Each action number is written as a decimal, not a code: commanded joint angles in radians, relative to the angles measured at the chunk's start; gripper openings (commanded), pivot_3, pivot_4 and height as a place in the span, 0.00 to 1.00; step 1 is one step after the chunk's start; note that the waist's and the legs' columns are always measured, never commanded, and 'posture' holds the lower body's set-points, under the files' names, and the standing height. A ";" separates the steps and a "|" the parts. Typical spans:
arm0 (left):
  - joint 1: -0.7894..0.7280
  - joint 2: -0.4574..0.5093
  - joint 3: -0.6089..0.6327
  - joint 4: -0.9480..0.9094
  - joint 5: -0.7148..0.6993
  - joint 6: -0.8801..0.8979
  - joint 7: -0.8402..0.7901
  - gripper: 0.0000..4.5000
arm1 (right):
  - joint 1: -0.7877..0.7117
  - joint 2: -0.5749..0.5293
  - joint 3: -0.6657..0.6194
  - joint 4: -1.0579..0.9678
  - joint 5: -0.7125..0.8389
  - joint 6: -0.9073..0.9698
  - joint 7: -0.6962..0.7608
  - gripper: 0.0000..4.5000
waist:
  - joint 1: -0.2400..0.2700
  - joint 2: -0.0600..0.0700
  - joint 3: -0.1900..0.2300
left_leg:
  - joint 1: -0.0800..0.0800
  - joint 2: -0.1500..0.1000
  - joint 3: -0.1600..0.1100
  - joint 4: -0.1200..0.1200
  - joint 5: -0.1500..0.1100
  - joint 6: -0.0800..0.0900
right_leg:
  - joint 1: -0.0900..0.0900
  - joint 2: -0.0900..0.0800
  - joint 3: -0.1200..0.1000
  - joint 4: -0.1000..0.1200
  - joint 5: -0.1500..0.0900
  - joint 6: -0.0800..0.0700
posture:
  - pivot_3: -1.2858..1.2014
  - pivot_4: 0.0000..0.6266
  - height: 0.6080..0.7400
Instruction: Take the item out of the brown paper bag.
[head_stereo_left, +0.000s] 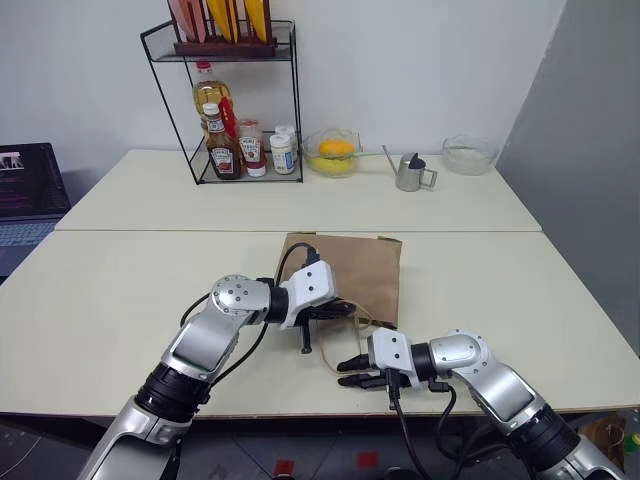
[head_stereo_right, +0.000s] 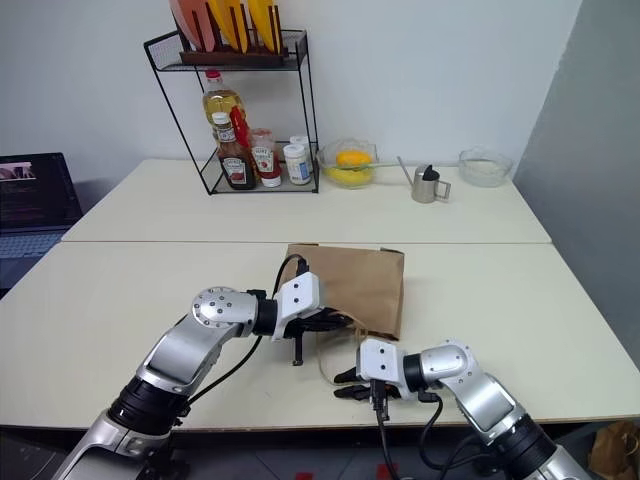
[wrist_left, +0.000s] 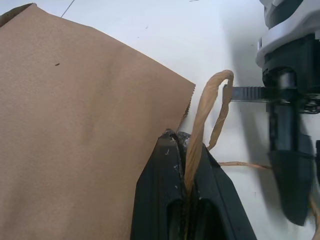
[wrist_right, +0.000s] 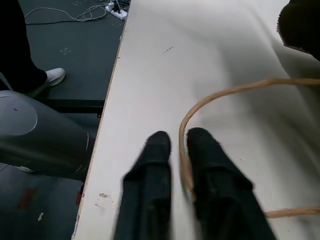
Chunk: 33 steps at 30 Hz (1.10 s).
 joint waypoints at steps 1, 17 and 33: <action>-0.003 0.009 0.026 -0.048 -0.021 0.001 0.004 0.00 | -0.011 -0.002 -0.019 -0.010 0.008 -0.004 0.018 0.01 | 0.000 0.000 0.000 | 0.000 0.000 0.000 0.000 0.000 0.000 | 0.000 0.000 0.000 0.000 0.000 0.000 | 0.52 0.24 1.00; -0.329 -0.042 0.147 0.196 -0.037 0.001 0.097 0.00 | -0.037 0.034 0.006 0.150 -0.095 -0.092 -0.014 0.01 | -0.002 0.000 0.000 | 0.001 0.000 0.000 0.000 0.000 0.000 | 0.000 0.000 0.000 0.000 0.000 0.000 | 0.52 0.24 1.00; -0.404 -0.074 0.174 0.265 -0.039 -0.034 0.178 0.00 | -0.044 0.034 -0.011 0.164 -0.106 -0.098 -0.019 0.01 | -0.002 0.000 0.000 | 0.002 0.000 0.000 0.000 0.000 0.000 | 0.001 0.000 0.000 0.003 0.000 0.000 | 0.52 0.24 1.00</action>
